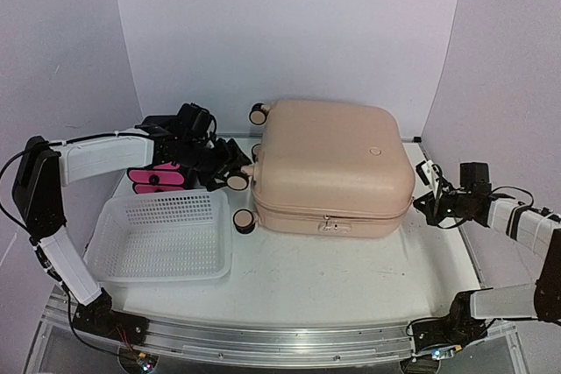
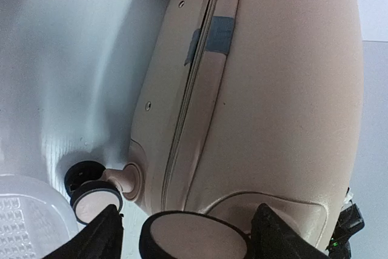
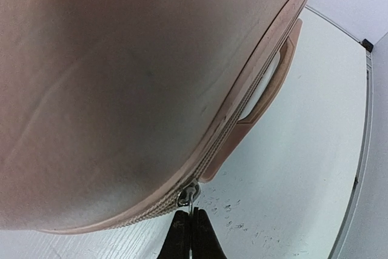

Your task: Open, take out, and arrange the luggage

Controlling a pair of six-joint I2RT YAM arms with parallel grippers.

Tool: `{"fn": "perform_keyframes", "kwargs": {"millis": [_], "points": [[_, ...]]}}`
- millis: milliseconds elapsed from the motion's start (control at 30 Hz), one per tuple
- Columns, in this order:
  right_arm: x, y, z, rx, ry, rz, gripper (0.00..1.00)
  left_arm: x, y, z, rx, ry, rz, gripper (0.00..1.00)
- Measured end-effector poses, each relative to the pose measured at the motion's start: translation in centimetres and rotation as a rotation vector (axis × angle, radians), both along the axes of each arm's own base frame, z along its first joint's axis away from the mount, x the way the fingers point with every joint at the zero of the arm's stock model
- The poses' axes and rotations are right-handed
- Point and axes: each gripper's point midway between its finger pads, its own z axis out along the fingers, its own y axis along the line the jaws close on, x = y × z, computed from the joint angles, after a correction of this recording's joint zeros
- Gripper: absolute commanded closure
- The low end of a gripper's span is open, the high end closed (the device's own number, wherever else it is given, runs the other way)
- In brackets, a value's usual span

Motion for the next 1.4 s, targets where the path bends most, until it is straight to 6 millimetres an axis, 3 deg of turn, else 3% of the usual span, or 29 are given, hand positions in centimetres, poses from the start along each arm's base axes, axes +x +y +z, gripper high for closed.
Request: {"fn": "perform_keyframes", "kwargs": {"millis": [133,367,533,767,1000,1267,1400], "points": [[-0.1,0.1,0.0,-0.004,-0.004,0.011,1.0,-2.0,1.7,-0.3,-0.016,0.151,0.119,0.0],[-0.1,0.1,0.0,-0.003,-0.007,0.016,1.0,-5.9,4.8,1.4,-0.073,0.377,0.34,0.0],[-0.1,0.1,0.0,-0.004,-0.009,0.023,1.0,-7.6,4.7,1.0,-0.125,0.549,0.443,0.0],[-0.1,0.2,0.0,-0.004,-0.012,0.033,1.0,-7.0,1.5,-0.4,-0.116,0.684,0.496,0.0],[-0.1,0.3,0.1,-0.006,-0.015,0.041,1.0,-6.8,1.6,0.1,-0.106,0.648,0.582,0.01],[-0.2,0.4,0.1,-0.004,-0.016,0.046,1.0,-6.8,2.5,3.9,-0.168,0.524,0.619,0.01],[-0.2,0.4,0.1,-0.002,-0.015,0.048,1.0,-7.1,2.2,4.8,-0.182,0.502,0.615,0.01]]}}
